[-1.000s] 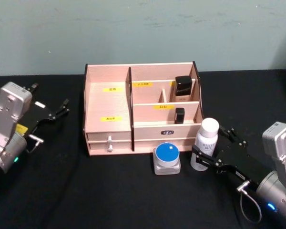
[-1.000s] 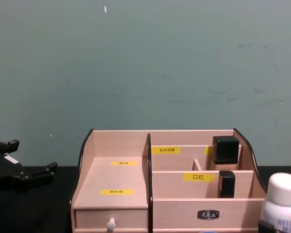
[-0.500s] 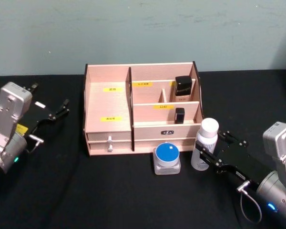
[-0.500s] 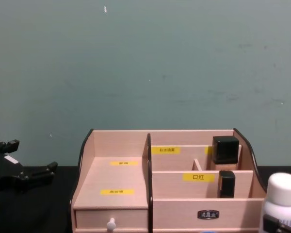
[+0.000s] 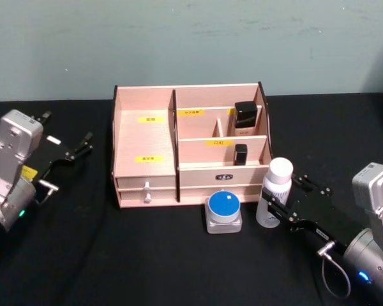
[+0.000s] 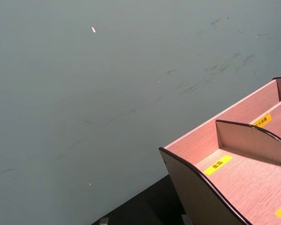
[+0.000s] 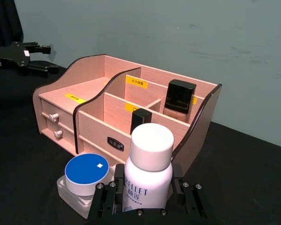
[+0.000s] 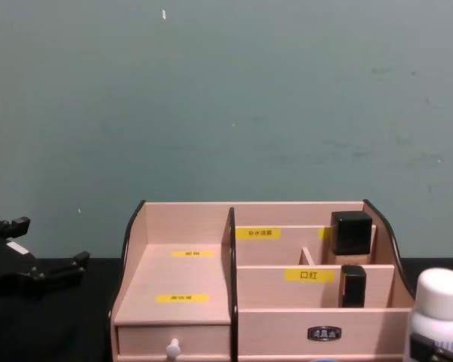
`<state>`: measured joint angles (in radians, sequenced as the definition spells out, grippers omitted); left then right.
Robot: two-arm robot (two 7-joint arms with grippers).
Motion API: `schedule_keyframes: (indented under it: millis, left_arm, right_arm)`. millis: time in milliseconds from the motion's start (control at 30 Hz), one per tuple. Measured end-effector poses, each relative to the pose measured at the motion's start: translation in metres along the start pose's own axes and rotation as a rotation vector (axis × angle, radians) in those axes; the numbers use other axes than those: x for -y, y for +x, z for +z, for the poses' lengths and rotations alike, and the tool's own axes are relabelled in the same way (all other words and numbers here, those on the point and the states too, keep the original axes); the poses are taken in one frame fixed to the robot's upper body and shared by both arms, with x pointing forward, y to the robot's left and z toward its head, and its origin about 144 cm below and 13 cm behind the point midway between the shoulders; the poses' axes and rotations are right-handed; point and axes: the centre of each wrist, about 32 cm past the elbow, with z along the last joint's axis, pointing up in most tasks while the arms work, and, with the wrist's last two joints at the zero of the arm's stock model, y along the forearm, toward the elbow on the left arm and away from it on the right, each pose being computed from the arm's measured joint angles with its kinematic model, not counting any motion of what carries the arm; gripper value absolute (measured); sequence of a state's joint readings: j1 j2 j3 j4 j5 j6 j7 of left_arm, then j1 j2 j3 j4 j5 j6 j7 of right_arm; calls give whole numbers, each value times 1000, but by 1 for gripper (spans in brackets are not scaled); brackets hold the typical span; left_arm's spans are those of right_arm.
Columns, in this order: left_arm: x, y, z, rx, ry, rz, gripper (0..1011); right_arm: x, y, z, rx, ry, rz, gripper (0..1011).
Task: Pick up the facial cleanser and watermelon frost from the table and place them into the tiered storage box.
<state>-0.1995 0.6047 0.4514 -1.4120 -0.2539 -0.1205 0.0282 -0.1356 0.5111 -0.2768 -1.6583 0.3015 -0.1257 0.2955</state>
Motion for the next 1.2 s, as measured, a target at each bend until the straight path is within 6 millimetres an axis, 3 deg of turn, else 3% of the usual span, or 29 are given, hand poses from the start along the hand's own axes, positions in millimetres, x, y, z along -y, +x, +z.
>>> schedule_keyframes:
  millis: [333,633,733,967,1200]
  left_arm:
    - [0,0,0,0,0,0,1001]
    - [0,0,0,0,0,0,1001]
    - [0,0,0,0,0,0,1001]
    - [0,0,0,0,0,0,1001]
    - [0,0,0,0,0,0,1001]
  right_arm:
    - [-2,1,8,1,21,19,605]
    - [-4,-1,33,10,63,72,605]
    - [-7,-3,49,22,91,105,605]
    - [-24,-4,79,65,152,149,605]
    - [-45,-3,93,85,177,156,605]
